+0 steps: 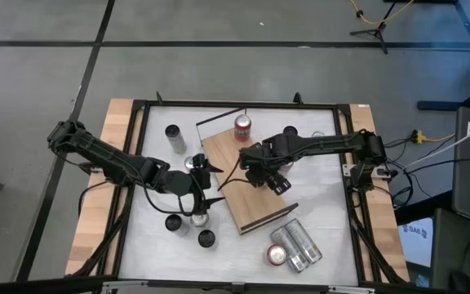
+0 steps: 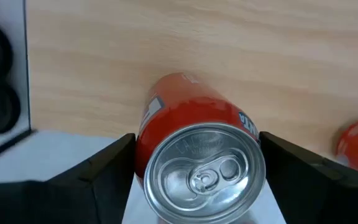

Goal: Place canned beverage on shelf
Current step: Align the left orange soda can with the other orange soda can

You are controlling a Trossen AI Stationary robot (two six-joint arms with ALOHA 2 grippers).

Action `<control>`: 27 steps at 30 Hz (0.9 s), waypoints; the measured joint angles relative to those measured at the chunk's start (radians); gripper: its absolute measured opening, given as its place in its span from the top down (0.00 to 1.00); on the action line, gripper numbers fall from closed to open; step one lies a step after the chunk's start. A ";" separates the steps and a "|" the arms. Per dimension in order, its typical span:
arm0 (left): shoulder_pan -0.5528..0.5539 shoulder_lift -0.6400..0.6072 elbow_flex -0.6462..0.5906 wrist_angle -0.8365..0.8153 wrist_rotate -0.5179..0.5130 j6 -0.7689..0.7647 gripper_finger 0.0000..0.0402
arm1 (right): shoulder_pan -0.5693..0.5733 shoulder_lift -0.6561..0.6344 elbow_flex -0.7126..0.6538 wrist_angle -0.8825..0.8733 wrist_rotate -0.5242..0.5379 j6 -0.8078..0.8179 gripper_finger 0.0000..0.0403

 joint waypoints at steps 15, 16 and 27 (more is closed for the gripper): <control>0.000 0.000 0.000 0.000 0.000 0.000 0.01 | 0.000 0.001 0.000 0.032 0.032 0.631 0.24; 0.000 0.000 0.000 0.000 0.000 0.000 0.01 | 0.000 0.001 0.000 0.032 0.032 0.662 0.24; 0.000 0.000 0.000 0.000 0.000 0.000 0.01 | 0.000 0.002 0.000 0.063 0.024 0.699 0.24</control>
